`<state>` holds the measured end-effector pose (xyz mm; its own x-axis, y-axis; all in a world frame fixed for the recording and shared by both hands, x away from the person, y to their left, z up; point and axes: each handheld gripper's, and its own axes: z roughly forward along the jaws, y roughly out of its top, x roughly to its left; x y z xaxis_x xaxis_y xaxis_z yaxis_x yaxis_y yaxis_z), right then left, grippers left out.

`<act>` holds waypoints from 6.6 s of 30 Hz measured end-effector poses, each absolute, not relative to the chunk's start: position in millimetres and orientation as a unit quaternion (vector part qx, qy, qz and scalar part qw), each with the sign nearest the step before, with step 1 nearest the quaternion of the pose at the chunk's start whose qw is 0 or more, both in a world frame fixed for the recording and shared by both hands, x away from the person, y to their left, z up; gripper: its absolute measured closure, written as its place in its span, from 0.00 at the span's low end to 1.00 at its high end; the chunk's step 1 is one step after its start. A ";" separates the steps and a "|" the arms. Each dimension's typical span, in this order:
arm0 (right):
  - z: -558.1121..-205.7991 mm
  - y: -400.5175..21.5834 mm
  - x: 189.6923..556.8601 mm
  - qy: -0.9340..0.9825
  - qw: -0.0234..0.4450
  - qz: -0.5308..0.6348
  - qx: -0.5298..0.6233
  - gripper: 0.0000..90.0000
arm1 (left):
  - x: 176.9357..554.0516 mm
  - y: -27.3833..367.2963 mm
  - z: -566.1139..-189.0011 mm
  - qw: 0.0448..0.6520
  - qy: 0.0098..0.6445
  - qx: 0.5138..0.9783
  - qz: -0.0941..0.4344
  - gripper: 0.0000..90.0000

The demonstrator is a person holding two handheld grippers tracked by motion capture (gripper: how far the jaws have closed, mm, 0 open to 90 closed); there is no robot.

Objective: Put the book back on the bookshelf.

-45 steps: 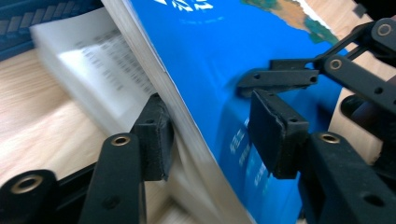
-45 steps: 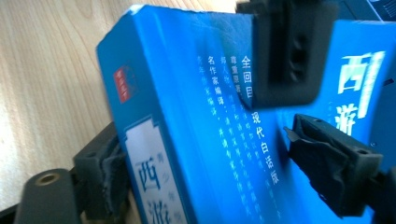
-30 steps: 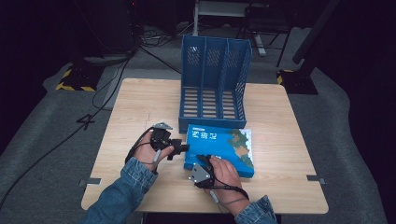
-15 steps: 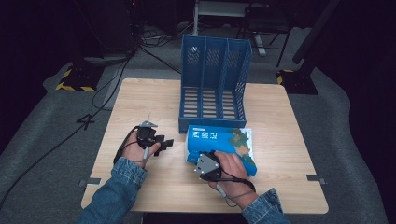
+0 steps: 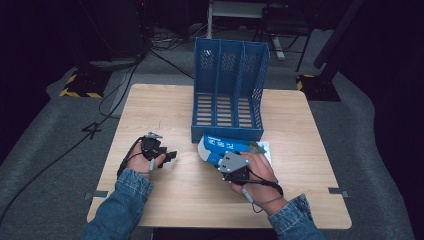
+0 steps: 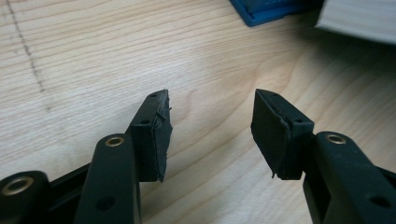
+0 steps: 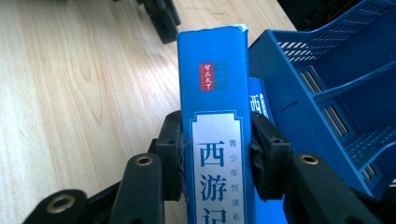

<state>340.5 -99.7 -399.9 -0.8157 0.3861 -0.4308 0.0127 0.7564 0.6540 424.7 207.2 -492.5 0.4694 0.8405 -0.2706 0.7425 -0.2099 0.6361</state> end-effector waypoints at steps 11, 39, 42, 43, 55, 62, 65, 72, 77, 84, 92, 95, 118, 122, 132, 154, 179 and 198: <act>-368.6 -113.4 345.9 0.887 0.252 0.357 0.150 0.69 | 428.1 217.1 -499.8 0.411 0.513 0.752 0.056 0.51; -305.5 -157.7 346.3 0.812 0.236 0.483 0.228 0.69 | 428.2 220.0 -502.5 0.426 0.515 0.742 0.053 0.51; -302.0 -165.1 349.4 0.799 0.226 0.501 0.245 0.69 | 428.2 220.3 -502.5 0.426 0.516 0.741 0.051 0.51; -302.0 -165.1 349.4 0.799 0.226 0.501 0.245 0.69 | 428.2 220.3 -502.5 0.426 0.516 0.741 0.051 0.51; -281.4 -179.9 353.7 0.778 0.232 0.518 0.268 0.69 | 427.6 227.0 -503.6 0.408 0.502 0.755 0.106 0.49; -266.2 -191.0 359.2 0.772 0.240 0.518 0.280 0.69 | 425.7 231.1 -502.8 0.368 0.474 0.785 0.153 0.43; -260.1 -194.7 362.4 0.768 0.243 0.520 0.285 0.69 | 425.3 231.4 -503.1 0.358 0.469 0.791 0.163 0.40; -245.8 -202.4 371.8 0.756 0.251 0.527 0.297 0.69 | 425.4 230.5 -503.1 0.351 0.471 0.792 0.166 0.34; -235.6 -206.5 381.9 0.746 0.254 0.532 0.310 0.69 | 426.3 229.8 -503.4 0.344 0.474 0.793 0.169 0.29; -220.7 -211.7 401.1 0.737 0.261 0.533 0.323 0.69 | 427.3 230.0 -504.0 0.343 0.480 0.789 0.171 0.25; -209.0 -217.4 425.6 0.725 0.268 0.534 0.343 0.69 | 429.4 227.6 -504.2 0.331 0.472 0.798 0.176 0.19; -206.4 -220.6 434.1 0.719 0.269 0.536 0.352 0.69 | 430.3 227.4 -504.4 0.330 0.474 0.797 0.178 0.18; -200.5 -250.7 497.4 0.638 0.286 0.567 0.436 0.69 | 431.4 226.2 -504.4 0.326 0.479 0.795 0.179 0.17; -199.7 -248.0 509.7 0.631 0.289 0.557 0.457 0.69 | 431.5 226.3 -504.4 0.326 0.479 0.795 0.179 0.17; -198.2 -227.8 532.2 0.618 0.297 0.542 0.485 0.69 | 431.9 226.2 -504.3 0.325 0.479 0.795 0.180 0.16; -210.2 -190.7 559.3 0.624 0.283 0.556 0.471 0.69 | 432.3 226.0 -504.6 0.327 0.478 0.795 0.182 0.16; -174.5 -180.4 522.8 0.631 0.271 0.555 0.470 0.69 | 432.5 225.6 -504.6 0.326 0.479 0.794 0.182 0.16; -194.7 -220.0 540.1 0.603 0.230 0.599 0.474 0.69 | 432.5 225.6 -504.4 0.326 0.479 0.795 0.182 0.17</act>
<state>540.1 -220.0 -194.7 -0.4451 0.8471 0.2904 0.2950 -0.1675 0.9407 432.5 225.6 -504.4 0.4755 0.8794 -0.0234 0.6429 -0.3293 0.6915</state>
